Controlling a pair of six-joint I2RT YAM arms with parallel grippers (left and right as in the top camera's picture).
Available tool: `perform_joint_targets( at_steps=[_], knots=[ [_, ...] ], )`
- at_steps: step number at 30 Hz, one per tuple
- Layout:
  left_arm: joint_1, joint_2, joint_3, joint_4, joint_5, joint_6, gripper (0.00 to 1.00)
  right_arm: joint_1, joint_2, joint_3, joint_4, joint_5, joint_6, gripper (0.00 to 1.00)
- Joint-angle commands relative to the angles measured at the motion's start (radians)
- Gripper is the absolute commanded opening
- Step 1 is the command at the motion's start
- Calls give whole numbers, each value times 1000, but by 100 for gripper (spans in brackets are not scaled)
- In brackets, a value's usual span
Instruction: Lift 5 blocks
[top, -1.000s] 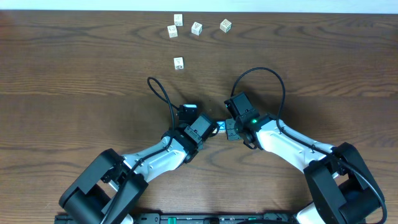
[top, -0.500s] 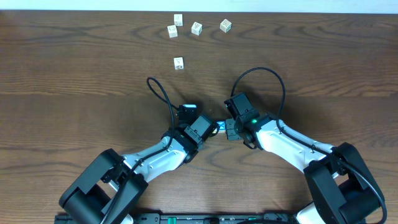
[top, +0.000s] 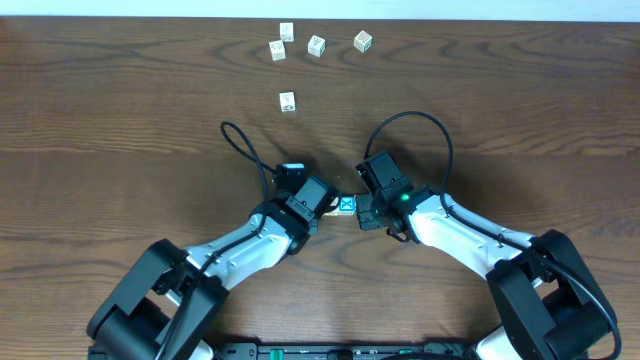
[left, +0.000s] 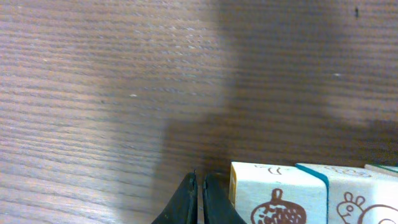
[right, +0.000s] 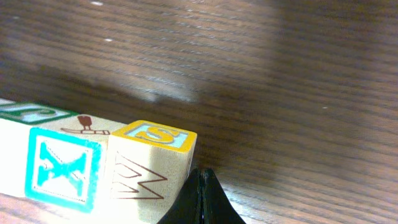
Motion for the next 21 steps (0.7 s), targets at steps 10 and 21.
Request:
perform_joint_targets(
  at_steps=[10, 21],
  knots=[
    [13, -78, 26, 10, 60, 48, 7, 33, 10, 17, 11, -125, -14, 1],
    [8, -78, 26, 11, 95, 36, 7, 33, 10, 17, 12, -125, -14, 1]
  ],
)
